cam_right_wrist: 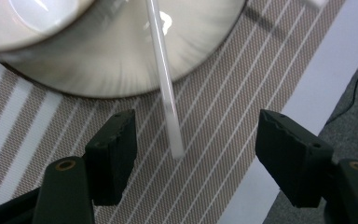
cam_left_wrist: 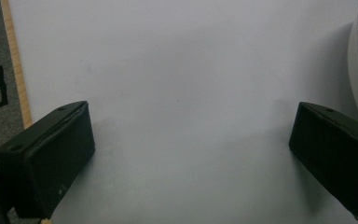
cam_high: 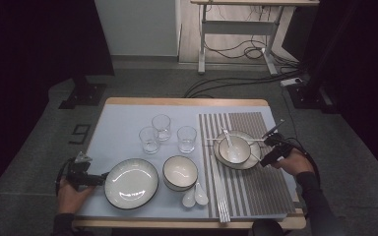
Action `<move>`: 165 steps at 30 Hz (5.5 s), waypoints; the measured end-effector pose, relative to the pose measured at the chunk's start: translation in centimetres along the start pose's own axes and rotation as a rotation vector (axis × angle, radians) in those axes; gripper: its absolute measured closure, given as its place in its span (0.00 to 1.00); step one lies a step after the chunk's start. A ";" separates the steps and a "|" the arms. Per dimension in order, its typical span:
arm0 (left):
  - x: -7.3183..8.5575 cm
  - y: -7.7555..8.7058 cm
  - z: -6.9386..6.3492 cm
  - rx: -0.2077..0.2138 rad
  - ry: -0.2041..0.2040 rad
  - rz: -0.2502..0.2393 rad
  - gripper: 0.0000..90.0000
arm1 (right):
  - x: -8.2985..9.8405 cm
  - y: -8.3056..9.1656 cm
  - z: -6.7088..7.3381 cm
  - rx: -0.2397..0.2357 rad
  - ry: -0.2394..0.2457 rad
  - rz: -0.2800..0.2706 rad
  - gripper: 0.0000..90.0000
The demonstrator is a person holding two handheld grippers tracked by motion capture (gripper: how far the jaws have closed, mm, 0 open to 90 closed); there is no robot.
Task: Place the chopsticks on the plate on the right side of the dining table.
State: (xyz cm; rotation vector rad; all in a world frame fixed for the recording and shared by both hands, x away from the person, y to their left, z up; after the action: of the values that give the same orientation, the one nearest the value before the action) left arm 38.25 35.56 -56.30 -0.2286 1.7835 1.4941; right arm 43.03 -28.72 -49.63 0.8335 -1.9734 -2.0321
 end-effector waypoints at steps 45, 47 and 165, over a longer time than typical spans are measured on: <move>0.0 0.0 0.0 0.000 0.000 0.000 0.00 | 1.4 -2.7 -3.7 -0.028 -0.146 -0.014 0.85; 0.0 0.0 0.0 0.000 0.000 0.000 0.00 | 1.2 -2.7 -3.8 -0.022 -0.141 -0.015 0.85; 0.0 0.0 0.0 0.000 0.000 0.000 0.00 | -4.3 -3.9 -4.9 0.114 -0.060 -0.107 0.80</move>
State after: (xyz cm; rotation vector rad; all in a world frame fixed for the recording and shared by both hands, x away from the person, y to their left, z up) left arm 38.26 35.55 -56.31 -0.2288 1.7838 1.4942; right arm 50.07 -30.39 -52.04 0.9310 -2.1384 -2.0406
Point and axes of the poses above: each handheld gripper's, and its own axes: y roughly backward along the jaws, x roughly out of its underside, z roughly to its left, the point moved 5 cm from there along -y, roughly forward along the jaws, and after that the axes turned 1 degree about -z, right-handed, at the moved point
